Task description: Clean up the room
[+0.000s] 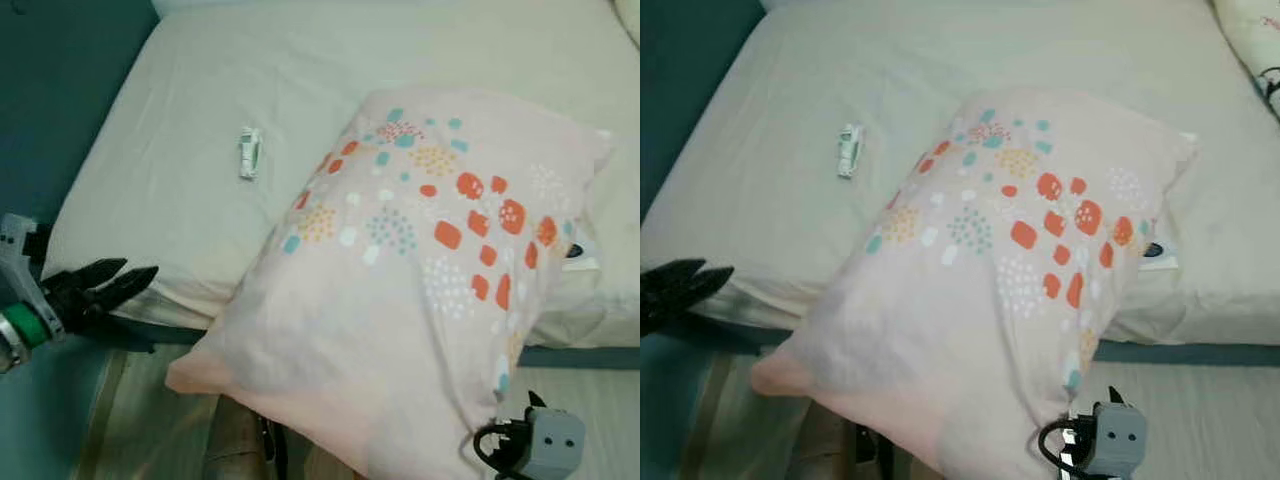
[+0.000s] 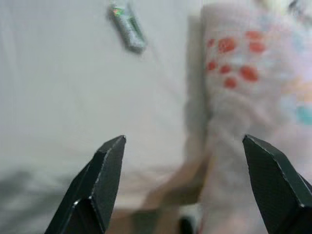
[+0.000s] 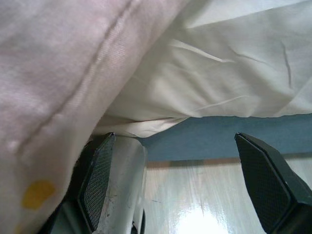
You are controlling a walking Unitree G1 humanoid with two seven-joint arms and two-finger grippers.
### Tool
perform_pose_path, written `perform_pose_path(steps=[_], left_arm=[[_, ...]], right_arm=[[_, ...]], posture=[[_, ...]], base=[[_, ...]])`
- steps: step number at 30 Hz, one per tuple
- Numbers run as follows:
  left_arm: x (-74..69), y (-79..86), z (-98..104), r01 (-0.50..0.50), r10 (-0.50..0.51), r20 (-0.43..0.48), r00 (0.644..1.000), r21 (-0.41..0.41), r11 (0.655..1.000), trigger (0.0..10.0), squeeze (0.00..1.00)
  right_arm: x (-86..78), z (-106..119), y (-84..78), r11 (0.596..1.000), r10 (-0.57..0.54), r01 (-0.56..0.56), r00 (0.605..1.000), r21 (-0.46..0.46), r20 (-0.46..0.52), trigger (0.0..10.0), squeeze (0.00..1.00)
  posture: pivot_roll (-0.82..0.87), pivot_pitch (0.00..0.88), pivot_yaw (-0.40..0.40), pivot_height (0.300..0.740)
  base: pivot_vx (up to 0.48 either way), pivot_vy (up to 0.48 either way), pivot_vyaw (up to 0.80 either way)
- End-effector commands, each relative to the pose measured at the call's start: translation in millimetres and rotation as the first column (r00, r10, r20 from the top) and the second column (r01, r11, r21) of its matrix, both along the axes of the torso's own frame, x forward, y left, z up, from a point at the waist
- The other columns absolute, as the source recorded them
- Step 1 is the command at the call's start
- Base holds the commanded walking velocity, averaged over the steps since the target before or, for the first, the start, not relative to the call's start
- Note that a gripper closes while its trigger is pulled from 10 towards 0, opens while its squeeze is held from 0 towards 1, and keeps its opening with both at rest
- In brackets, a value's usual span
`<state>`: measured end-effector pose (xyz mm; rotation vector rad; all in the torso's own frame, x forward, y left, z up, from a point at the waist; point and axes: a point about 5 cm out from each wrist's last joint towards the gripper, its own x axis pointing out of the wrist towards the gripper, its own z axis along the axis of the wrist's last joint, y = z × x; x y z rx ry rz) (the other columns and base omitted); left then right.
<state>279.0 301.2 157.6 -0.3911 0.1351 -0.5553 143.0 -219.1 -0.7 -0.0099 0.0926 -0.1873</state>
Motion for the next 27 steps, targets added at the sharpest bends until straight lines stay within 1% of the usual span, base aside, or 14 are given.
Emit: perform_pose_path(steps=[1,3,5,7,10,11,13,17,18,21,22,23,24,27], left_arm=[[1.2,-0.6,-8.1,-0.029,0.026,-0.024,0.999,-0.093,0.995,10.0,1.00],[17.5,-32.3,-30.8,0.010,-0.023,-0.072,0.997,-0.179,0.984,10.0,1.00],[27.8,-57.2,-50.4,0.022,-0.046,-0.124,0.991,-0.189,0.982,10.0,1.00],[27.8,-57.2,-50.4,0.022,-0.046,-0.124,0.991,-0.189,0.982,10.0,1.00],[37.0,-92.2,-69.8,0.059,-0.101,-0.178,0.979,-0.226,0.972,10.0,1.00],[37.0,-92.2,-69.8,0.059,-0.101,-0.178,0.979,-0.226,0.972,10.0,1.00],[29.2,-120.4,-83.3,0.197,-0.250,-0.215,0.944,-0.239,0.951,10.0,1.00],[25.4,-128.7,-85.5,0.242,-0.309,-0.220,0.925,-0.286,0.927,10.0,1.00],[23.2,-133.4,-84.3,0.267,-0.352,-0.215,0.911,-0.343,0.901,10.0,1.00],[22.3,-136.5,-83.4,0.282,-0.380,-0.209,0.901,-0.381,0.880,10.0,1.00],[20.6,-139.4,-82.1,0.301,-0.413,-0.200,0.888,-0.425,0.854,10.0,1.00],[20.6,-139.4,-82.1,0.301,-0.413,-0.200,0.888,-0.425,0.854,10.0,1.00],[22.6,-136.5,-82.2,0.274,-0.402,-0.194,0.895,-0.472,0.838,10.0,1.00],[29.1,-127.5,-83.8,0.195,-0.328,-0.203,0.922,-0.490,0.850,10.0,1.00]], right_arm=[[-25.7,-14.8,11.6,0.998,0.031,-0.027,0.997,0.051,-0.072,10.0,0.00],[-24.8,-7.1,8.7,0.997,-0.021,0.022,1.000,0.069,-0.014,10.0,0.00],[-23.3,-3.0,5.8,0.996,-0.048,0.046,0.999,0.075,0.018,10.0,0.00],[-23.3,-3.0,5.8,0.996,-0.048,0.046,0.999,0.075,0.018,10.0,0.00],[-25.9,-10.2,4.8,0.996,-0.038,0.039,0.999,0.080,-0.006,10.0,0.00],[-25.9,-10.2,4.8,0.996,-0.038,0.039,0.999,0.080,-0.006,10.0,0.00],[-32.4,-18.0,1.6,0.995,-0.053,0.056,0.998,0.087,-0.037,10.0,0.00],[-34.0,-18.6,-1.8,0.993,-0.066,0.069,0.997,0.091,-0.034,10.0,0.00],[-35.0,-18.7,-5.1,0.993,-0.077,0.080,0.997,0.091,-0.031,10.0,0.00],[-35.9,-18.5,-7.4,0.992,-0.084,0.086,0.996,0.092,-0.027,10.0,0.00],[-37.4,-19.1,-9.9,0.991,-0.090,0.093,0.996,0.093,-0.028,10.0,0.00],[-37.4,-19.1,-9.9,0.991,-0.090,0.093,0.996,0.093,-0.028,10.0,0.00],[-43.4,-23.0,-14.3,0.990,-0.105,0.109,0.993,0.091,-0.048,10.0,0.00],[-49.9,-29.2,-17.5,0.988,-0.117,0.124,0.990,0.094,-0.079,10.0,0.00]], posture=[[-0.02,0.191,0.113,0.612],[-0.03,0.191,0.114,0.612],[-0.03,0.192,0.114,0.612],[-0.03,0.192,0.114,0.612],[-0.05,0.193,0.126,0.612],[-0.05,0.193,0.126,0.612],[-0.06,0.195,0.134,0.612],[-0.07,0.197,0.140,0.612],[-0.07,0.198,0.142,0.612],[-0.07,0.198,0.142,0.612],[-0.08,0.199,0.144,0.612],[-0.08,0.199,0.144,0.612],[-0.08,0.200,0.142,0.612],[-0.09,0.199,0.139,0.612]], base=[[0.000,0.000,0.00],[0.000,0.000,0.00],[0.000,0.000,0.00],[0.000,0.000,0.00],[0.000,0.000,0.00],[0.000,0.000,0.00],[0.000,0.000,0.00],[0.000,0.000,0.00],[0.000,0.000,0.00],[0.000,0.000,0.00],[0.000,0.000,0.00],[0.000,0.000,0.00],[0.000,0.000,0.00],[0.000,0.000,0.00]])
